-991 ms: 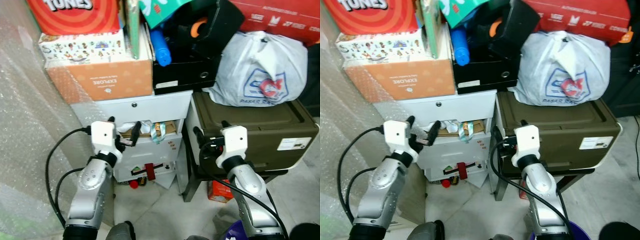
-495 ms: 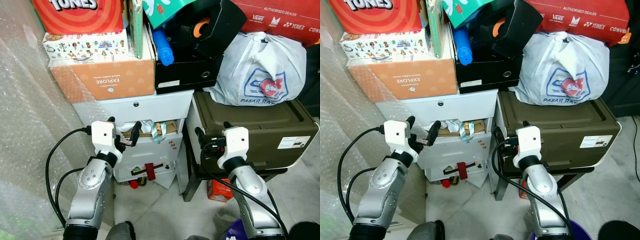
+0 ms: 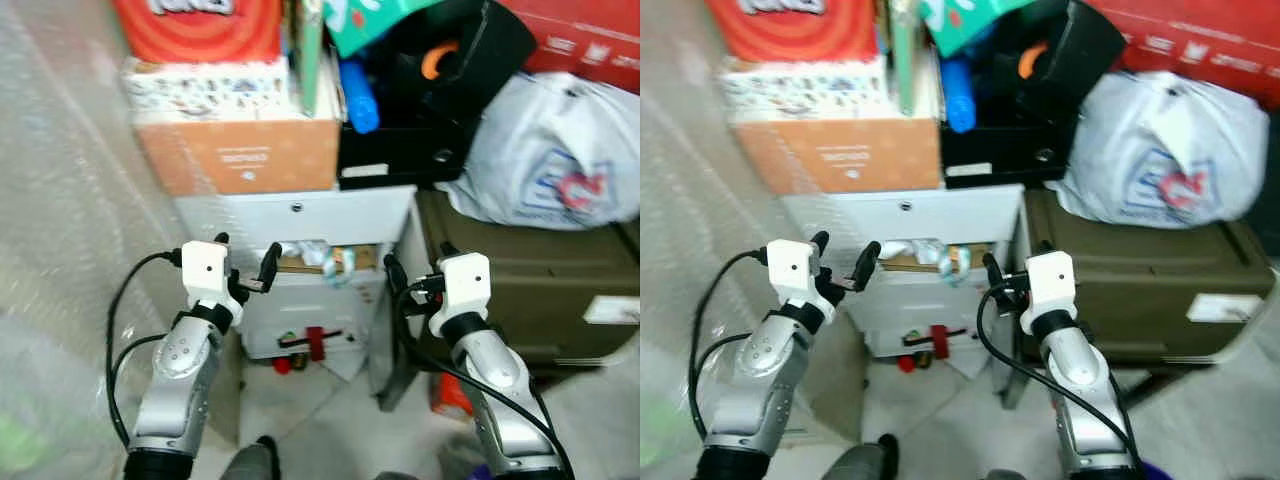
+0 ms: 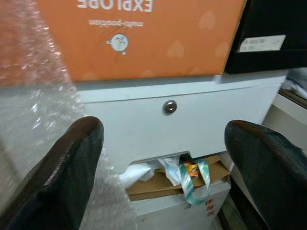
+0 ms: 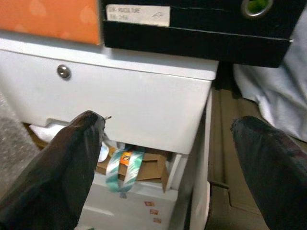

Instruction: Clean up the room

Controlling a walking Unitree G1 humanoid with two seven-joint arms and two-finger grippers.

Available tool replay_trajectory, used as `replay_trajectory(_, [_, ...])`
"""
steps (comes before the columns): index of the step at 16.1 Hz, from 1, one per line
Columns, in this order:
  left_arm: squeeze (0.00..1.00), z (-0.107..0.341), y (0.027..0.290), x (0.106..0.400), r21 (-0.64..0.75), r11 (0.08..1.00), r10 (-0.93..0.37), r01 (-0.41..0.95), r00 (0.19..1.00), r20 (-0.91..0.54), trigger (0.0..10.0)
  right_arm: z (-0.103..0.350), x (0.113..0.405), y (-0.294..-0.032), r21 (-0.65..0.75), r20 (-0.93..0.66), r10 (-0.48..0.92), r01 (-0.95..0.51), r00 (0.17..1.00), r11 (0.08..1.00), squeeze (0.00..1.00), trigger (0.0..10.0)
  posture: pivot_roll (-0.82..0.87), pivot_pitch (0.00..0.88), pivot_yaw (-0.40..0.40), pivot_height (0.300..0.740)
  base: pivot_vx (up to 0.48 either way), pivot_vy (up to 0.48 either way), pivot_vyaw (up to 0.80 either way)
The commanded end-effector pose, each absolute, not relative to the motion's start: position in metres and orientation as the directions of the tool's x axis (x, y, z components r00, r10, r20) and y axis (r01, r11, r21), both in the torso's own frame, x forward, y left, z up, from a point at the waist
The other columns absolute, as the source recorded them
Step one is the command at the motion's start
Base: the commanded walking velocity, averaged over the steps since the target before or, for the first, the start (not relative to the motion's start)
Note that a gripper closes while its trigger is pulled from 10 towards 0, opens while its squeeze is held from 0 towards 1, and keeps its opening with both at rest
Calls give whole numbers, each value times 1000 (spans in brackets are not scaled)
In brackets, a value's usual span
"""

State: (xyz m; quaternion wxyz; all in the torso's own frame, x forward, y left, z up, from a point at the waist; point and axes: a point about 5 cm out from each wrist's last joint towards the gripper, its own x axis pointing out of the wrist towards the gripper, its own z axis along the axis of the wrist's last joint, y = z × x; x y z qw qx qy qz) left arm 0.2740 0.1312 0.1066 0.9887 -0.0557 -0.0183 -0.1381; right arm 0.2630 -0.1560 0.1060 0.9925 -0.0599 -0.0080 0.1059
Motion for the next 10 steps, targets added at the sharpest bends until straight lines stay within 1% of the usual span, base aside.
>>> replay_trajectory(1, [0, 106, 134, 273, -98, 957, -268, 272, 962, 44, 10000, 108, 262, -159, -120, 9, 201, -199, 979, 973, 0, 10000, -36, 109, 2, 740, 0, 0, 800])
replay_trajectory(2, [0, 106, 133, 273, -99, 957, -268, 271, 962, 45, 10000, 107, 262, -160, -101, 10, 189, -187, 982, 977, 0, 10000, -36, 109, -1, 740, 0, 0, 0])
replay_trajectory(10, [0, 105, 134, 271, -101, 959, -262, 265, 964, 44, 10000, 105, 262, -161, -117, -7, 188, -187, 982, 975, 0, 10000, -31, 99, -7, 740, 0, 0, 0])
